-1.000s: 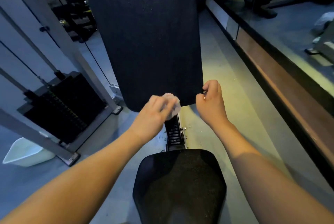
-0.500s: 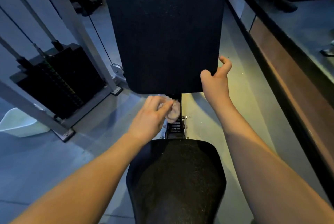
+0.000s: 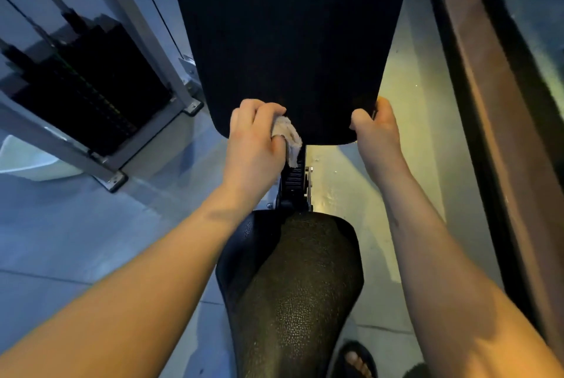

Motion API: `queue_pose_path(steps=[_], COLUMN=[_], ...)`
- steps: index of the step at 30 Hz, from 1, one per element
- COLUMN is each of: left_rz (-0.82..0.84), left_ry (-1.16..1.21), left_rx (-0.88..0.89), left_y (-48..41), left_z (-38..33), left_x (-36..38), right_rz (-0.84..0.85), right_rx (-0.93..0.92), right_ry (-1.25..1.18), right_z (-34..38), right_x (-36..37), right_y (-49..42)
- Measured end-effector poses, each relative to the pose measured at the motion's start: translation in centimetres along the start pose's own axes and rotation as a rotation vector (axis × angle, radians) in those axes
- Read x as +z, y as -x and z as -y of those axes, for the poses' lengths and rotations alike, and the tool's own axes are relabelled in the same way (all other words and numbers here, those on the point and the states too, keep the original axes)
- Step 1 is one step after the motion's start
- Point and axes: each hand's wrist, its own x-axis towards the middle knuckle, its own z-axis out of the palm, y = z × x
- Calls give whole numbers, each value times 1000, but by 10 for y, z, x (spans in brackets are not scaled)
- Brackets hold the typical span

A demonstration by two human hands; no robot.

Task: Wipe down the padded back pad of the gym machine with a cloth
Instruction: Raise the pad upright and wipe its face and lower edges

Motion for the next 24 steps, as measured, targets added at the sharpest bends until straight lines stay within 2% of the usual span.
queue_pose_path(steps=[7,12,15,18,20,24], left_rz=[254,350,388,426,456,428], left_ry=[164,263,292,348,360,362], left_rx=[-246,-467,-555,-559,-560,-528], left_y=[-6,-2,-3,-6,-9,-21], left_z=[-35,-64,-91,-126,-150,-194], left_x=[-48,-91,-123,-159,-185,-241], right_rz=[35,11,142,358,435,331], right_rx=[197,189,205,155,116,14], right_ry=[108,278,355,290,284,315], right_z=[43,93,121,158,189,249], right_x=[-5,-11,-20,-33,-40,-51], right_y=[9,52,97,145,170,189])
